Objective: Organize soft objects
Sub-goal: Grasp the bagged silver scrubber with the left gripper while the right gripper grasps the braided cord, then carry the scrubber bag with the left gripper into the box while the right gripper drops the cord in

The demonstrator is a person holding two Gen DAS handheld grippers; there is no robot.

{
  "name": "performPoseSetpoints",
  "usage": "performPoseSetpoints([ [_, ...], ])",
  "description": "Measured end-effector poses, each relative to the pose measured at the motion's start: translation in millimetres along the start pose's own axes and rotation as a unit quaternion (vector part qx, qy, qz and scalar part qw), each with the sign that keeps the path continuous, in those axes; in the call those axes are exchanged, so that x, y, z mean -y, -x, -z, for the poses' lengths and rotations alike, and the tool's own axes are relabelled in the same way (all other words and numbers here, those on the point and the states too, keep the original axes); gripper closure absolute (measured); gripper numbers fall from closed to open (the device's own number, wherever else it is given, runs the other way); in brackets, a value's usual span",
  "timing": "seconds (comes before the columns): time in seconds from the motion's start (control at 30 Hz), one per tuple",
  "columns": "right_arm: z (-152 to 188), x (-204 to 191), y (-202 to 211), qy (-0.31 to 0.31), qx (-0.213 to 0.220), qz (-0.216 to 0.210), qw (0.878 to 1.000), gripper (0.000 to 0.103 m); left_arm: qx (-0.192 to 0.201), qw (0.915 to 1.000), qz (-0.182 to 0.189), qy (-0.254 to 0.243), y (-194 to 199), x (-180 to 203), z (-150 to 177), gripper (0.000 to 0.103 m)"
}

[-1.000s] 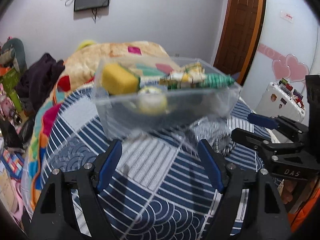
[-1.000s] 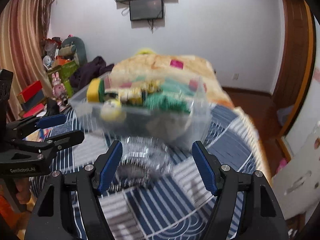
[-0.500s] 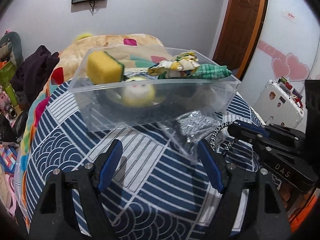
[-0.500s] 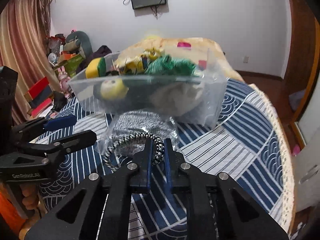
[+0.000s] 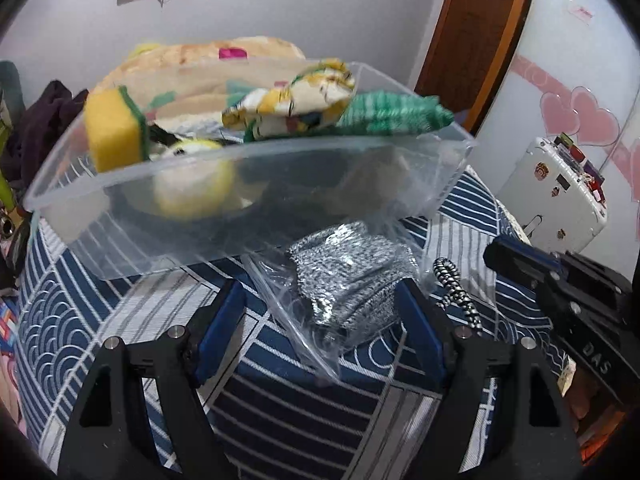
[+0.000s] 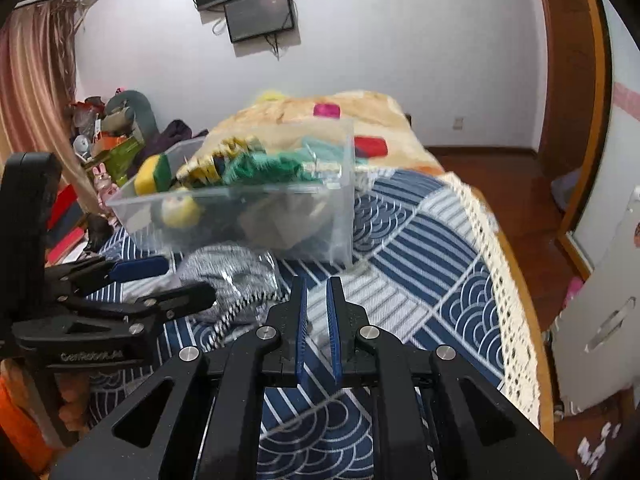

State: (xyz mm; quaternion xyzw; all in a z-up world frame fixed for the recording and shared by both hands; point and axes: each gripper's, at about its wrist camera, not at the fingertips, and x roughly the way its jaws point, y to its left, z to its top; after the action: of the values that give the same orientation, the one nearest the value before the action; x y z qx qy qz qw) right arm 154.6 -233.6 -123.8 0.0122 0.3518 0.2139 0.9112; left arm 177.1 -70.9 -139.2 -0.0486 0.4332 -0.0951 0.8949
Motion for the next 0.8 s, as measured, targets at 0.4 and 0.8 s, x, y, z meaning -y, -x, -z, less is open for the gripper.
performPoseSetpoints([
  [0.4,10.0,-9.9,-18.0,0.012,-0.039,-0.009,0.999,0.067,0.018,0.9993,0.025,-0.020,11.9,4.6,15.8,0.074],
  [0.8,11.7,-17.5,-17.4,0.030,-0.031,-0.004,0.999,0.096,0.069,0.9970,-0.036,0.001,61.4,-25.2,46.4,0.080],
])
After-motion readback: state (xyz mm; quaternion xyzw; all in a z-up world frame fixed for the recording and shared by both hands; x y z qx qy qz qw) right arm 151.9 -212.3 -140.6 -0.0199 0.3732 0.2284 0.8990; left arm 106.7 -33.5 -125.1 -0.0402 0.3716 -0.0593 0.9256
